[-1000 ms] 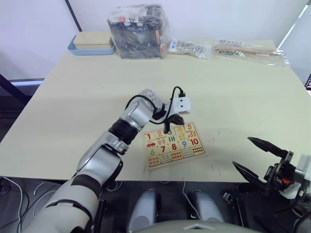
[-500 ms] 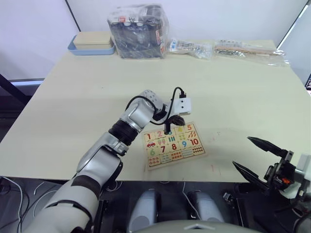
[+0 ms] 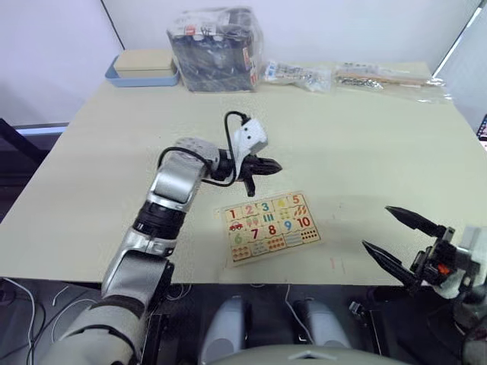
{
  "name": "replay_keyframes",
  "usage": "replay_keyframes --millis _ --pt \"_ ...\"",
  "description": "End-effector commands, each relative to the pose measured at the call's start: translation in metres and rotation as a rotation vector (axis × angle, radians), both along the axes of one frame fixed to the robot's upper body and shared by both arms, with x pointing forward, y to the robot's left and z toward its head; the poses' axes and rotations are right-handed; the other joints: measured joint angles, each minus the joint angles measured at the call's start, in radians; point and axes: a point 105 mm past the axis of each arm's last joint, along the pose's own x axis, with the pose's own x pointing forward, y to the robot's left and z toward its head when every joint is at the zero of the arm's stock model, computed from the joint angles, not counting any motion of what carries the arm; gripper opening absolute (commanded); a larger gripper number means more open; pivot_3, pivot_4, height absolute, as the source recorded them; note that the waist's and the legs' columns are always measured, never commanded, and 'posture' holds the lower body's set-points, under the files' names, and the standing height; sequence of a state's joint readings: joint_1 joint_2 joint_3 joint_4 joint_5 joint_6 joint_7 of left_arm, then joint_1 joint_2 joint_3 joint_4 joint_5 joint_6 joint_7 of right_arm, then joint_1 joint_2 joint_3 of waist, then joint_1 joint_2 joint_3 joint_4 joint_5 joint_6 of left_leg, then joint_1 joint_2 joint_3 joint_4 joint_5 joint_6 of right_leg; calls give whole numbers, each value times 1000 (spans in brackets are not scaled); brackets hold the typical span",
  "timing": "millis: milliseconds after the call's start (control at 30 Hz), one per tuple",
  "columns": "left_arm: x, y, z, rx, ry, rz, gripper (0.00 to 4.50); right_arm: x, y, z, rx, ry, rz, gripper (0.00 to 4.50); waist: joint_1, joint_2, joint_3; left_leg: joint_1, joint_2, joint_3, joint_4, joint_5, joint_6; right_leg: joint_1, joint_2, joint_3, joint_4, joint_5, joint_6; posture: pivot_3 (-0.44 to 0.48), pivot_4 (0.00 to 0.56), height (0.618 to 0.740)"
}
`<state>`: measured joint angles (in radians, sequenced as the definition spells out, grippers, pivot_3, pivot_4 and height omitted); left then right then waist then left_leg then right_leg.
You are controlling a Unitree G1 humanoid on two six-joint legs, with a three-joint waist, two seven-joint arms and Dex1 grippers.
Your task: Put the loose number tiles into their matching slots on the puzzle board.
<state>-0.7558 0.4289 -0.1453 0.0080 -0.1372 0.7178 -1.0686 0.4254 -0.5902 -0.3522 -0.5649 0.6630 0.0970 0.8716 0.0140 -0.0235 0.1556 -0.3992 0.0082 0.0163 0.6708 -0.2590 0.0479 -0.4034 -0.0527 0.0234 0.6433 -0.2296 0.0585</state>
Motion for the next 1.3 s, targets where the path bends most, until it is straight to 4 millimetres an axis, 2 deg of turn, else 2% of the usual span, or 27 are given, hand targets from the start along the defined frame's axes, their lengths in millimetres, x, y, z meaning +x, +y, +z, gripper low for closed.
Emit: replay_keyframes --millis 33,100,167,300,467,600,700,933,1133,1233,1300 --pt "1 19 24 -87 -98 138 99 9 4 3 -22 -6 -6 4500 2 0 0 0 0 0 0 0 0 0 0 0 0 0 0 0 150 740" --pt "-2 29 27 -161 -131 187 99 17 7 4 -37 -13 -5 4500 1 0 0 0 0 0 0 0 0 0 0 0 0 0 0 0 150 740" --pt "-6 51 27 -215 -150 288 99 25 12 5 -20 -20 24 4500 0 0 0 0 0 0 0 0 0 0 0 -1 0 0 0 0 150 740" --pt "-27 80 19 -311 -173 444 99 37 15 4 -9 -27 84 4500 -6 0 0 1 0 1 0 0 0 0 -1 0 0 0 0 0 150 740" --pt "-52 99 5 -334 -147 499 99 46 18 0 -9 29 178 4500 8 0 0 1 0 0 0 0 0 1 -3 -2 0 0 0 0 150 740" --pt "-75 115 -7 -363 -112 508 99 42 11 -15 -41 109 250 4500 0 0 0 1 -1 0 -1 0 0 1 -4 -2 0 0 -1 0 150 740" --pt "-93 133 -15 -369 -85 543 905 40 -2 -15 -9 111 256 4500 -2 0 0 2 0 0 -1 0 0 1 -9 -2 -1 0 -1 0 150 740" --pt "-127 153 -39 -320 -8 586 4331 30 -38 -30 -27 152 209 4500 3 0 -1 2 -1 0 -1 0 0 1 -11 -3 -1 -2 -5 0 150 740" --pt "-140 175 -61 -242 34 674 4438 24 -50 -31 -37 161 188 4500 0 1 -1 2 0 1 -1 0 0 1 -11 -3 -1 -2 -5 0 150 740" --pt "-144 176 -69 -225 54 690 4438 23 -57 -32 -41 143 162 4500 0 1 -1 2 0 1 -1 -1 0 1 -11 -2 -2 -2 -5 0 150 740" --pt "-145 174 -70 -274 70 690 4438 24 -62 -30 -21 127 130 4500 2 1 -1 2 0 1 -1 -1 0 1 -11 -3 -2 -2 -5 0 150 740"
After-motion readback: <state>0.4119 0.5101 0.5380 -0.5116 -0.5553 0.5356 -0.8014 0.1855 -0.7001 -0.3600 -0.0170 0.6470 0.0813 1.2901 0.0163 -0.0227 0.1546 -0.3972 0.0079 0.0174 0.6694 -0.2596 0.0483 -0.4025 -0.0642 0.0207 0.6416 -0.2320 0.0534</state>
